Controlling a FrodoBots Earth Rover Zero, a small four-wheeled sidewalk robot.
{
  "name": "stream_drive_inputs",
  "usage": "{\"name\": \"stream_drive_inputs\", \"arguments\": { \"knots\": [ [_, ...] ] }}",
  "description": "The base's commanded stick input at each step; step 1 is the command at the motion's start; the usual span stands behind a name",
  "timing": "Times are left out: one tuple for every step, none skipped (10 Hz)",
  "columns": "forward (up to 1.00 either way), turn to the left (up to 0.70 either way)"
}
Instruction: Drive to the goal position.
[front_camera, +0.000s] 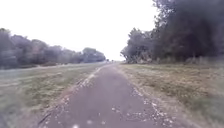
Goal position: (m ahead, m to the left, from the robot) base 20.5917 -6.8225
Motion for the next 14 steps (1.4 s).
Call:
{"name": "stream_drive_inputs", "arguments": {
  "knots": [
    [0.45, 0.0],
    [0.45, 0.0],
    [0.45, 0.0],
    [0.45, 0.0],
    [0.45, 0.0],
    [0.45, 0.0],
    [0.45, 0.0],
    [0.45, 0.0],
    [0.45, 0.0],
    [0.45, 0.0],
    [0.45, 0.0],
    [0.45, 0.0],
    [0.45, 0.0],
    [0.45, 0.0]
  ]
}}
